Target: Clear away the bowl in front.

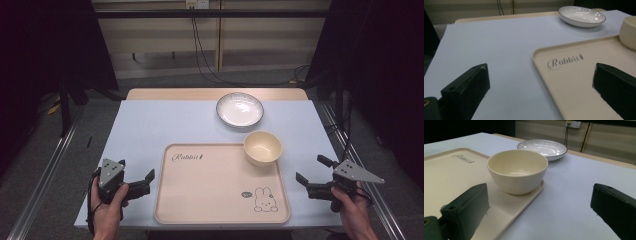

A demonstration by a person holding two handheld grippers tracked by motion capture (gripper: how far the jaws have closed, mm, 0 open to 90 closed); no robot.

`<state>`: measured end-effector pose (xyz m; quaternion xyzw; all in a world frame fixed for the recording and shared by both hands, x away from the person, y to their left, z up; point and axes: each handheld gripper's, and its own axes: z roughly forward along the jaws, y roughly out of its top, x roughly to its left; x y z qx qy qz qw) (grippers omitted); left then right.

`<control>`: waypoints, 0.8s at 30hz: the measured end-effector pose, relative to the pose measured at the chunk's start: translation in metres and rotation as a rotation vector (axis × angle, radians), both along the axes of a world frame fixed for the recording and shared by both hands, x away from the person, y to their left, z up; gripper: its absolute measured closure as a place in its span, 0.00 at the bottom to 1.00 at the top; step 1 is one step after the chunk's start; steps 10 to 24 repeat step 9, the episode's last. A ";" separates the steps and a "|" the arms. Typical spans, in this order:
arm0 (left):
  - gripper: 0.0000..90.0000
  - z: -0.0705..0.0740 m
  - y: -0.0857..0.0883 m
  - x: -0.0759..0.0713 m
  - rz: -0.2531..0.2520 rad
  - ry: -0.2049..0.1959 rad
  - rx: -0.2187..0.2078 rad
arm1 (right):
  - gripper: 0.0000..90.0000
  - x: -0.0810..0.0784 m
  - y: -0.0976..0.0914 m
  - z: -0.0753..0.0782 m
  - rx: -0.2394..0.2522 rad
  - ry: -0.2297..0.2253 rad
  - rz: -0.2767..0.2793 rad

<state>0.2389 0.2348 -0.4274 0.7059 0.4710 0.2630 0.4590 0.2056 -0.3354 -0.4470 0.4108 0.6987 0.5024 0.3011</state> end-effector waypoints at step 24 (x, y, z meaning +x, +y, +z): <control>0.01 -0.006 0.010 -0.011 0.018 -0.034 0.001 | 0.02 0.001 -0.001 0.000 0.000 0.003 -0.003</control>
